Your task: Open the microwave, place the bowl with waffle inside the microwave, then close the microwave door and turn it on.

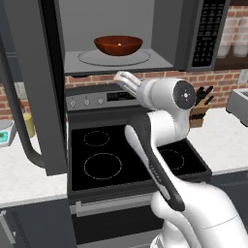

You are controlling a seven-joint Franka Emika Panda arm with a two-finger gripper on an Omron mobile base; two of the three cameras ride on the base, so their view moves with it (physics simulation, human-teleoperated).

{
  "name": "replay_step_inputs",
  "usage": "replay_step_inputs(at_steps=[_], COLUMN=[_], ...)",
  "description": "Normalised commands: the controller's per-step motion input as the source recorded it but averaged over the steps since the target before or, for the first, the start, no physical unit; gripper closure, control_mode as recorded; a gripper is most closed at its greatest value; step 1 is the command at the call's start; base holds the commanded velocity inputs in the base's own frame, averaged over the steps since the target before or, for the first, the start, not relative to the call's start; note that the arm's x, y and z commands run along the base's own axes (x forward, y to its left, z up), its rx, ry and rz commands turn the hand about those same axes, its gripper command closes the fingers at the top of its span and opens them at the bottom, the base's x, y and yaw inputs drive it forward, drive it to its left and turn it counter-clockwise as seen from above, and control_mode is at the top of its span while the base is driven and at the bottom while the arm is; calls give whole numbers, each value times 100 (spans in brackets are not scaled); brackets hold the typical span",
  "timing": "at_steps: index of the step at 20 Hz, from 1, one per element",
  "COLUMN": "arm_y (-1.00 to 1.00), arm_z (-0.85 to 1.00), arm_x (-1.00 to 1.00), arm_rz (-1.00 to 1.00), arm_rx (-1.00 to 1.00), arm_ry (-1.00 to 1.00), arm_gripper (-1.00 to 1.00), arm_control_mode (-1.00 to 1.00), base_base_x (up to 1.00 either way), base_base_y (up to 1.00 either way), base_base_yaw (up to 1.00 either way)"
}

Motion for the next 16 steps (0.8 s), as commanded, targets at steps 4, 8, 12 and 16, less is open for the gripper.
replay_step_inputs(at_steps=[4,8,12,16], arm_y=[41,48,36,91], arm_z=[-74,-76,-48,0], arm_x=[-42,-3,-7,-25], arm_rz=[10,13,17,3], arm_rx=[-27,-28,-16,-11], arm_ry=[-12,-21,-40,-27], arm_gripper=[-100,-100,-100,-100], arm_control_mode=[-100,-100,-100,-100], base_base_x=[0,0,0,0], base_base_y=[0,0,0,0], base_base_yaw=[0,0,0,0])
